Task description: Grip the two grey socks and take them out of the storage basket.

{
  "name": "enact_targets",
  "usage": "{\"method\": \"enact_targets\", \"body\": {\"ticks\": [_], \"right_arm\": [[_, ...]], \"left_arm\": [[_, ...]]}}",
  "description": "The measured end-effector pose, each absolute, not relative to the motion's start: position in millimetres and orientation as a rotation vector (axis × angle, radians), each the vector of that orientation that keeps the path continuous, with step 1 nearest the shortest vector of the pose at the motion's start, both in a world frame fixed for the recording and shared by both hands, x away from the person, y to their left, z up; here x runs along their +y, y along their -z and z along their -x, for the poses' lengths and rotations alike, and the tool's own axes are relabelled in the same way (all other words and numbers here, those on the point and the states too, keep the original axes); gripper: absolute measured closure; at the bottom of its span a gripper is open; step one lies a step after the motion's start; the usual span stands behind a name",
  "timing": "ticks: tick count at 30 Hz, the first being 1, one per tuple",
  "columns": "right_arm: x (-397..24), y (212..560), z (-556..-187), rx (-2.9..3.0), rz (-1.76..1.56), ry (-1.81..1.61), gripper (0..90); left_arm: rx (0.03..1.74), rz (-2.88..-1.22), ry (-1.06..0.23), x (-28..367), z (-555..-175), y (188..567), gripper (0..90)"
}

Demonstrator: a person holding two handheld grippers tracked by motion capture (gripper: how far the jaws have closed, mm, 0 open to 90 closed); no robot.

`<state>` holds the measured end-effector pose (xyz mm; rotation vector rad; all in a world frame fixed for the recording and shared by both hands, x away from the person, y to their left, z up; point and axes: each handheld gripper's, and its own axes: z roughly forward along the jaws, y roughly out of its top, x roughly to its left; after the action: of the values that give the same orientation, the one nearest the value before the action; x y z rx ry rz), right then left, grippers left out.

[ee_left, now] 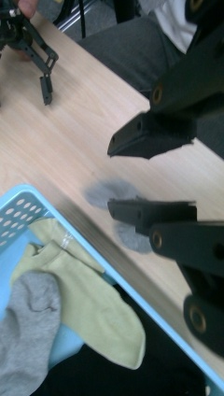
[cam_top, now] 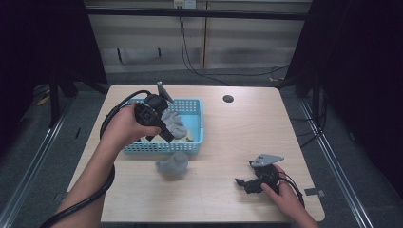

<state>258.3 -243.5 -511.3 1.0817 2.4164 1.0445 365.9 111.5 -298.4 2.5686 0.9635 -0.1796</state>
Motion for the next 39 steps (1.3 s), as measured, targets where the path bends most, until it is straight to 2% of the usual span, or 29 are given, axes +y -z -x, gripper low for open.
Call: {"method": "enact_targets", "body": {"ticks": [2, 3, 9, 10, 17, 22, 39], "right_arm": [[-243.4, 511.3, -258.3, 2.416, -1.082, -1.046, 10.1], [-243.4, 511.2, -258.1, 2.416, -1.085, -1.043, 10.1], [-243.4, 511.3, -258.2, 2.416, -1.084, -1.047, 10.1], [-243.4, 511.3, -258.2, 2.416, -1.084, -1.045, 10.1], [-243.4, 511.3, -258.2, 2.416, -1.084, -1.047, 10.0], [-243.4, 511.4, -258.3, 2.416, -1.083, -1.047, 10.1], [-243.3, 511.4, -258.3, 2.416, -1.083, -1.047, 10.0]], "left_arm": [[0.966, -2.56, 0.161, 111.2, -367.2, 300.1, 62.3], [0.976, -2.557, 0.133, 111.3, -369.9, 302.3, 55.4], [1.006, -2.537, 0.089, 112.9, -379.5, 311.6, 50.8], [1.032, -2.532, 0.073, 113.3, -383.6, 314.8, 47.0], [1.07, -2.502, 0.011, 116.5, -399.8, 326.4, 38.8], [1.141, -2.456, -0.022, 120.0, -417.3, 342.9, 35.8], [1.253, -2.425, -0.057, 123.1, -451.4, 387.3, 35.7]]}}
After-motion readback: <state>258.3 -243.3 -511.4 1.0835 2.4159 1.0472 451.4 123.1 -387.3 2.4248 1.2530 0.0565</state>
